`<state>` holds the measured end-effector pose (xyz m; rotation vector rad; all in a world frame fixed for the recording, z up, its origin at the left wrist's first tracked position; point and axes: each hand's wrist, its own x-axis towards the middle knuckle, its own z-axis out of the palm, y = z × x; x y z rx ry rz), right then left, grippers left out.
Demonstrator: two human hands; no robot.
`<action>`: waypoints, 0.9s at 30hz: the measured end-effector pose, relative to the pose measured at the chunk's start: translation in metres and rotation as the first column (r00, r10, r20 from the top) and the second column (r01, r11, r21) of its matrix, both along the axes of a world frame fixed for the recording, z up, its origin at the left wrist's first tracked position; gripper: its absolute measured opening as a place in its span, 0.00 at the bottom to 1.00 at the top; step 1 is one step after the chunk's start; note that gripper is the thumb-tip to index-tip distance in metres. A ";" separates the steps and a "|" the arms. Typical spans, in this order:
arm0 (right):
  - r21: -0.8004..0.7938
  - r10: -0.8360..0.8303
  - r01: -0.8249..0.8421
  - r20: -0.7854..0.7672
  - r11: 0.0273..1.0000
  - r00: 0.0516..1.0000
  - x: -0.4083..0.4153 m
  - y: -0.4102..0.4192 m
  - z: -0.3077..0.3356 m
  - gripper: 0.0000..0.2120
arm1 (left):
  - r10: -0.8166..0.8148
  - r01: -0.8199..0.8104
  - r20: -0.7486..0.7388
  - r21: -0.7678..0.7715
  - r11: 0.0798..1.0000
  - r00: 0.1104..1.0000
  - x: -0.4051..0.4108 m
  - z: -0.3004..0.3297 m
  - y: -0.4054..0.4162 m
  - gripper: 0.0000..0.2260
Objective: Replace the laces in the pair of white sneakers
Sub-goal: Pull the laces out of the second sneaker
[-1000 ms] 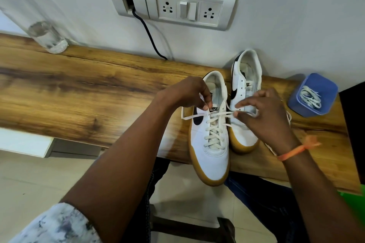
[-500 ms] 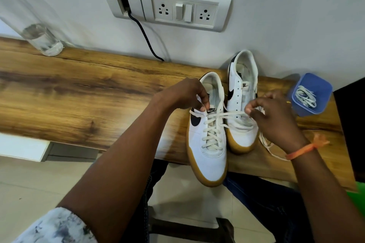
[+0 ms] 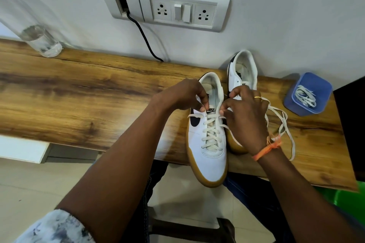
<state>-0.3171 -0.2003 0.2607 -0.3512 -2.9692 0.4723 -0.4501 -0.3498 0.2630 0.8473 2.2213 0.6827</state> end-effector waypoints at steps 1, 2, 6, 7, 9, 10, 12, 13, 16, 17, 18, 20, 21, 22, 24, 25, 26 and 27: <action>0.008 -0.017 0.017 0.016 1.000 1.000 -0.001 0.005 0.001 0.04 | 0.003 -0.003 0.000 0.000 1.000 1.000 0.000 0.001 0.000 0.06; -0.015 -0.027 0.027 0.019 1.000 0.999 -0.001 0.007 0.002 0.03 | 0.004 -0.004 -0.001 -0.003 1.000 1.000 0.001 0.001 0.000 0.06; -0.075 0.102 -0.102 -0.011 0.992 0.995 0.001 -0.003 0.002 0.09 | -0.004 0.004 -0.009 -0.019 1.000 1.000 0.001 0.002 0.001 0.05; -0.045 0.126 -0.126 -0.002 0.991 0.992 0.001 -0.007 0.000 0.11 | -0.004 0.004 -0.010 -0.025 1.000 1.000 0.001 0.003 0.001 0.05; -0.001 0.115 -0.115 0.013 0.993 0.993 0.000 -0.012 -0.002 0.09 | 0.001 -0.001 -0.012 -0.031 1.000 1.000 0.002 0.004 0.002 0.05; 0.014 0.101 -0.101 0.015 0.995 0.995 0.000 -0.012 -0.003 0.08 | 0.002 -0.002 -0.013 -0.028 1.000 1.000 0.002 0.004 0.002 0.05; 0.030 0.094 -0.095 0.043 0.995 0.995 0.000 -0.010 -0.007 0.07 | 0.002 -0.003 -0.019 -0.020 1.000 1.000 0.003 0.003 0.002 0.06; 0.029 0.099 -0.101 0.057 0.994 0.993 0.000 -0.011 -0.010 0.06 | 0.003 -0.004 -0.018 -0.017 1.000 1.000 0.003 0.003 0.002 0.06; 0.022 0.125 -0.126 0.056 0.992 0.991 0.002 -0.018 -0.014 0.03 | 0.006 -0.006 -0.021 -0.019 1.000 1.000 0.003 0.004 0.001 0.06; 0.005 0.136 -0.137 0.047 0.991 0.990 0.001 -0.016 -0.014 0.03 | 0.010 -0.010 -0.016 -0.021 1.000 1.000 0.002 0.004 0.001 0.06; -0.028 0.145 -0.144 0.035 0.989 0.989 0.001 -0.012 -0.011 0.02 | 0.017 -0.018 -0.007 -0.020 1.000 1.000 0.002 0.003 0.000 0.06; -0.167 0.140 -0.135 0.017 0.977 0.990 -0.002 0.009 -0.005 0.01 | 0.033 -0.033 0.012 -0.015 0.999 0.999 0.002 0.003 -0.001 0.06; -0.241 0.122 -0.113 0.023 0.964 0.992 -0.003 0.023 -0.003 0.01 | 0.036 -0.036 0.020 -0.012 0.999 0.999 0.002 0.003 -0.002 0.06; -0.295 0.099 -0.082 0.041 0.952 0.994 -0.004 0.037 0.000 0.01 | 0.036 -0.036 0.023 -0.009 0.999 0.999 0.002 0.003 -0.002 0.06; -0.353 0.042 -0.006 0.094 0.936 0.995 -0.002 0.059 0.004 0.03 | 0.024 -0.024 0.017 -0.009 1.000 1.000 0.002 0.003 -0.002 0.06; -0.368 0.015 0.026 0.108 0.929 0.994 -0.001 0.064 0.006 0.05 | 0.020 -0.020 0.015 -0.009 1.000 1.000 0.002 0.003 -0.001 0.06; -0.374 -0.003 0.039 0.096 0.927 0.995 0.000 0.063 0.006 0.06 | 0.019 -0.019 0.018 -0.008 1.000 1.000 0.002 0.003 -0.001 0.06; -0.372 -0.006 0.030 0.064 0.928 0.998 -0.001 0.058 0.005 0.06 | 0.020 -0.020 0.021 -0.007 1.000 1.000 0.002 0.004 -0.001 0.06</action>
